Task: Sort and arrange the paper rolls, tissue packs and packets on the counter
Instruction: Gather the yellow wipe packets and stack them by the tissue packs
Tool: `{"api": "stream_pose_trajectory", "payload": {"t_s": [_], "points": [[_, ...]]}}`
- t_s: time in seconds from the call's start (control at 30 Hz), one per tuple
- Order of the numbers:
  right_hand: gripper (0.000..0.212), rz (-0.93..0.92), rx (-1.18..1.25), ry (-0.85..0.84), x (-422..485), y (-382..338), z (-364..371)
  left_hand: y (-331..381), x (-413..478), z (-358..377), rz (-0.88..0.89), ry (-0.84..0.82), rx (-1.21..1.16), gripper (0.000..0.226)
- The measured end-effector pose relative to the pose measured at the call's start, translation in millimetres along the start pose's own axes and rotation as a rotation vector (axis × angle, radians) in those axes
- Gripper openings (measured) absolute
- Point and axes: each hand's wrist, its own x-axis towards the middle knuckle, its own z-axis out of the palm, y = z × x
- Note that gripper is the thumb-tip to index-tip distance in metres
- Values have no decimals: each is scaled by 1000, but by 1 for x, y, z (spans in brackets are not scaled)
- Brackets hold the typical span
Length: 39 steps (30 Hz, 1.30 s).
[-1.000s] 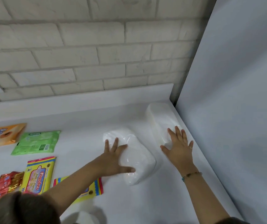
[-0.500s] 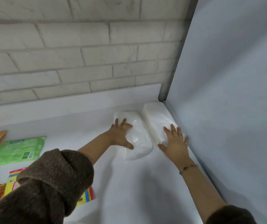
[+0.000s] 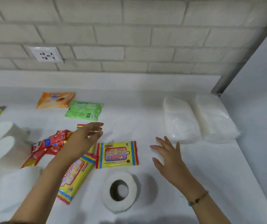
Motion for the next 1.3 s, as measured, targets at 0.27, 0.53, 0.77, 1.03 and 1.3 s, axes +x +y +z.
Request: {"api": "stream_pose_trajectory", "payload": {"t_s": [0.27, 0.53, 0.77, 1.03, 1.3], "points": [[37, -155, 121, -237, 24, -41, 59, -71, -74, -16, -104, 117, 213, 28], [42, -7, -14, -242, 29, -40, 81, -119, -94, 3, -50, -74, 502, 48], [65, 104, -223, -109, 20, -44, 67, -104, -84, 16, 85, -273, 520, 58], [43, 163, -236, -16, 9, -41, 70, -99, -42, 49, 203, -457, 348, 74], [59, 264, -321, -123, 58, -27, 58, -96, -17, 86, 271, -72, 276, 53]]}}
